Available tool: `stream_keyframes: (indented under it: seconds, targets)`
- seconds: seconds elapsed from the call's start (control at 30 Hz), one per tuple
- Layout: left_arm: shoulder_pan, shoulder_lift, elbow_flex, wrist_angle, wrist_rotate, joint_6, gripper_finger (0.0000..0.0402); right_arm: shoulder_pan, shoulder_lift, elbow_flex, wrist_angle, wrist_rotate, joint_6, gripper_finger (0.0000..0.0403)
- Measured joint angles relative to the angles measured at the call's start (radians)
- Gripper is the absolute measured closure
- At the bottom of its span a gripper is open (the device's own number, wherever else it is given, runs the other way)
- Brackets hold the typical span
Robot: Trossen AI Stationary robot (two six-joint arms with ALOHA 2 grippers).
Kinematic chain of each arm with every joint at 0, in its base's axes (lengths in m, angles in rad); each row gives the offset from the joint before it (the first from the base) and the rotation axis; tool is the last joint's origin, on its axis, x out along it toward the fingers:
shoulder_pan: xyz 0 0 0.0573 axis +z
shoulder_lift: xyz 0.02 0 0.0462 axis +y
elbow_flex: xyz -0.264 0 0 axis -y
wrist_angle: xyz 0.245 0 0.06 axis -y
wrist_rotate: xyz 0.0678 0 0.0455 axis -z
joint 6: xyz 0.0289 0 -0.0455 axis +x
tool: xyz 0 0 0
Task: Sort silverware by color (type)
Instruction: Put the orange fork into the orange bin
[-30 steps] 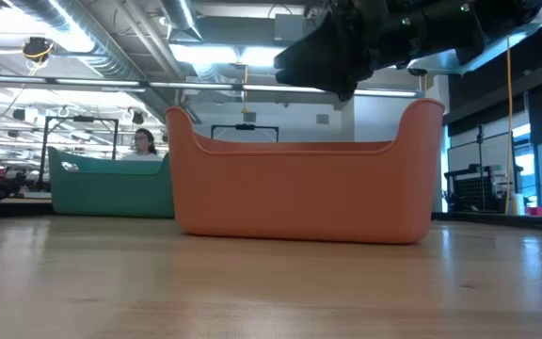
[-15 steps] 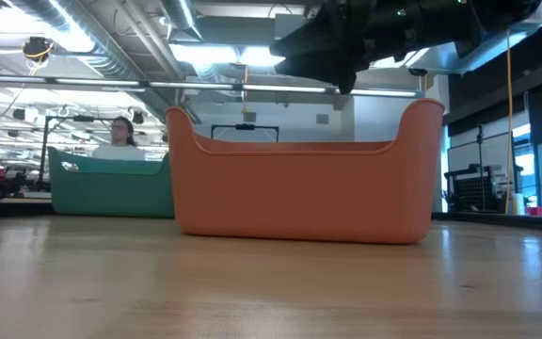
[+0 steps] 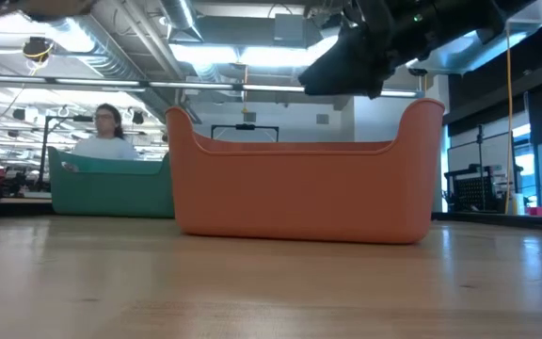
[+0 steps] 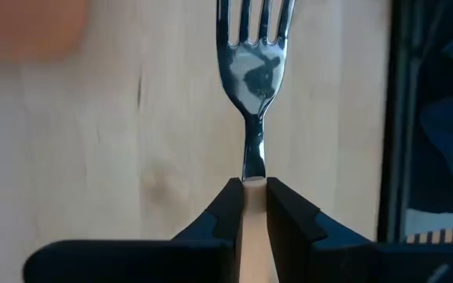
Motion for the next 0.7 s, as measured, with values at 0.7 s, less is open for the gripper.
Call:
stream_keyframes:
  seconds: [0.7]
  targets:
    - [0.201, -0.002, 0.179, 0.015, -0.149, 0.392, 0.0365, -0.001, 0.0, 0.0, -0.015, 0.155, 0.018, 0.0242]
